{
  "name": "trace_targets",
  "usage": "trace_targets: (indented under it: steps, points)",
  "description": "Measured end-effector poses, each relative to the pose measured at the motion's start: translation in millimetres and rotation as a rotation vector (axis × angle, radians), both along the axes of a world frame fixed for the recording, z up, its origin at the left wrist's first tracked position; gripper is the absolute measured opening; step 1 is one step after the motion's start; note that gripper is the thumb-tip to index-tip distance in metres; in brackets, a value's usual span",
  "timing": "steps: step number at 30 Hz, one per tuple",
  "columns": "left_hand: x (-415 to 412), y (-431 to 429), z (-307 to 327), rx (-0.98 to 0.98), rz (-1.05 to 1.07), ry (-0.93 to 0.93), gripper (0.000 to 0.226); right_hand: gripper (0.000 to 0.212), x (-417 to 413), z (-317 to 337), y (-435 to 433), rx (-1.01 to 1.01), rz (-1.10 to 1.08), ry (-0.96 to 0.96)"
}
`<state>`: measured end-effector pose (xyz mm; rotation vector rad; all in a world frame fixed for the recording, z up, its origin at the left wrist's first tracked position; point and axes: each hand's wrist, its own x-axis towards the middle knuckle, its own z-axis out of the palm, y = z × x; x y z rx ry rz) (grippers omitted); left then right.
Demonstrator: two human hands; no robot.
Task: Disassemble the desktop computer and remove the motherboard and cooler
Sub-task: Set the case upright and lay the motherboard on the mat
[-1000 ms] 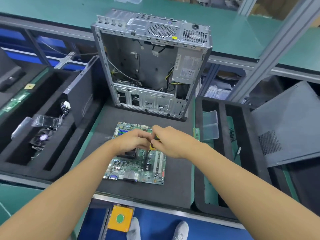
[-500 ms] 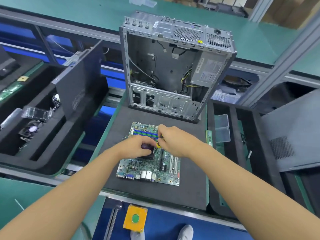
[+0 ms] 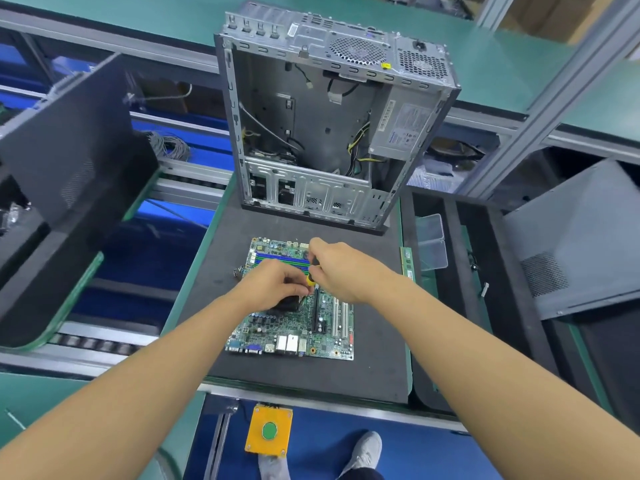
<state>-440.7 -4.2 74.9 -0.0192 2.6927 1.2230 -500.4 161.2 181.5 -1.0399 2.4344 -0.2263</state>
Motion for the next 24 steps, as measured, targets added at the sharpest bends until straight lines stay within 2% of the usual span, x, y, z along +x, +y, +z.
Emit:
trace_targets:
  steps: [6,10,14,18,22,24]
  points:
    - [2,2,-3,-0.002,-0.028,0.019,0.011,0.025,5,3,-4,0.115,0.035,0.109]
    - [6,-1,1,0.157,-0.074,0.031,0.046,0.021,14,3,-16,0.138,-0.006,0.179]
    - [7,-2,4,0.282,-0.039,0.001,0.036,0.014,11,5,-21,0.141,0.005,0.109]
    - [7,0,9,0.404,-0.05,-0.04,0.023,0.014,2,10,-13,0.121,0.111,0.057]
    - [5,3,9,0.371,-0.063,-0.05,0.002,0.013,1,9,-17,0.126,0.201,0.038]
    - [6,2,7,0.425,-0.044,-0.074,0.008,0.013,0,11,-17,0.125,0.236,-0.002]
